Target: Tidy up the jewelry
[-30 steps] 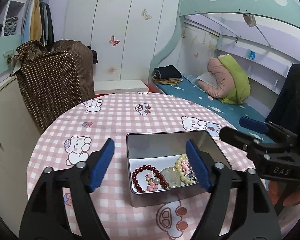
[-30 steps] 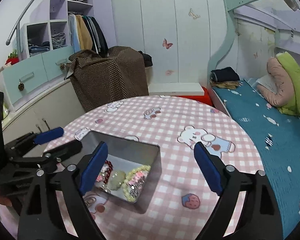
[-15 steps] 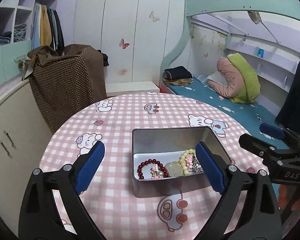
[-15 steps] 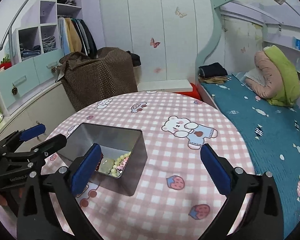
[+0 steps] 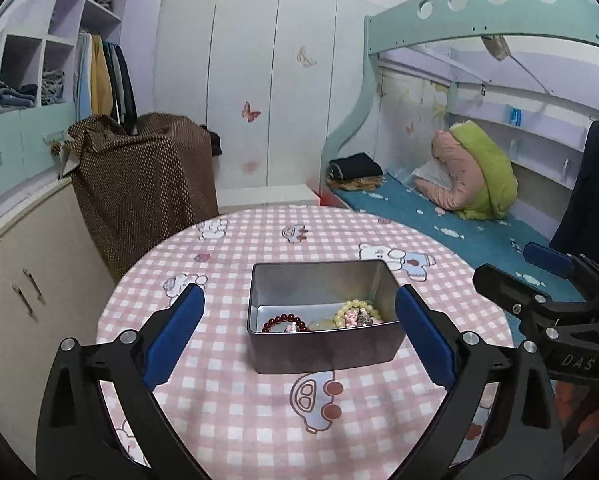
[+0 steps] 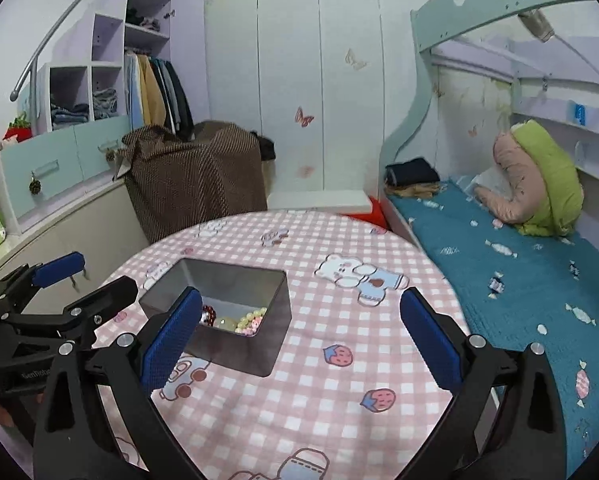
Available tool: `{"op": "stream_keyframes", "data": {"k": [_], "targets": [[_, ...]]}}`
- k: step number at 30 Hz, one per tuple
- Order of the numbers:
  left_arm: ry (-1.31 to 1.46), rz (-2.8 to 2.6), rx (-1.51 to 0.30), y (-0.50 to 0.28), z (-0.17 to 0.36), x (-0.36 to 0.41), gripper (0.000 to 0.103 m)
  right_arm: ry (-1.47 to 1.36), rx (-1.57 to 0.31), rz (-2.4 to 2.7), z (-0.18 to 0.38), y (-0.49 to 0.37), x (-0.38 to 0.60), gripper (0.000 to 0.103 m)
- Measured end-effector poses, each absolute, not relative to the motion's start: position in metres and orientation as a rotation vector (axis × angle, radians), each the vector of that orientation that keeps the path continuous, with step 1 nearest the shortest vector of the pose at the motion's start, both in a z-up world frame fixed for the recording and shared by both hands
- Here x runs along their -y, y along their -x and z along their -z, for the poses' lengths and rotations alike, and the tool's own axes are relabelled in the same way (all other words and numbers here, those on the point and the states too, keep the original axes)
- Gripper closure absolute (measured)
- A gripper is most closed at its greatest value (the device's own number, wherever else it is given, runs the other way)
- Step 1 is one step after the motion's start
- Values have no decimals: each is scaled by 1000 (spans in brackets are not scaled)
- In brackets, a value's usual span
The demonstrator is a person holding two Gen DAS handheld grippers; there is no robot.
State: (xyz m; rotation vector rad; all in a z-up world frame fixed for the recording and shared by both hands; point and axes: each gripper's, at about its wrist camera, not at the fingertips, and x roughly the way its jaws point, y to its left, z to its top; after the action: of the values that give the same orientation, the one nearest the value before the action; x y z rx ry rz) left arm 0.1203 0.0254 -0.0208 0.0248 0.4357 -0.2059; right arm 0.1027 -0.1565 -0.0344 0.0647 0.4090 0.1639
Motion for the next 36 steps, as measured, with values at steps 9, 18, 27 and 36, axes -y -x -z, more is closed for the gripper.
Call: {"op": "stream_keyframes", "data": {"k": [9, 18, 27, 36], "targets": [[-20, 162, -346, -91, 6, -18, 7, -72, -295, -98, 24, -74, 161, 7], [-13, 104, -259, -68, 6, -16, 7, -99, -205, -43, 30, -61, 163, 7], [-32, 99, -231, -57, 19, -9, 7, -81, -189, 26, 44, -57, 160, 7], [-21, 74, -239, -53, 29, -11, 7, -61, -142, 33, 51, -45, 158, 7]]}}
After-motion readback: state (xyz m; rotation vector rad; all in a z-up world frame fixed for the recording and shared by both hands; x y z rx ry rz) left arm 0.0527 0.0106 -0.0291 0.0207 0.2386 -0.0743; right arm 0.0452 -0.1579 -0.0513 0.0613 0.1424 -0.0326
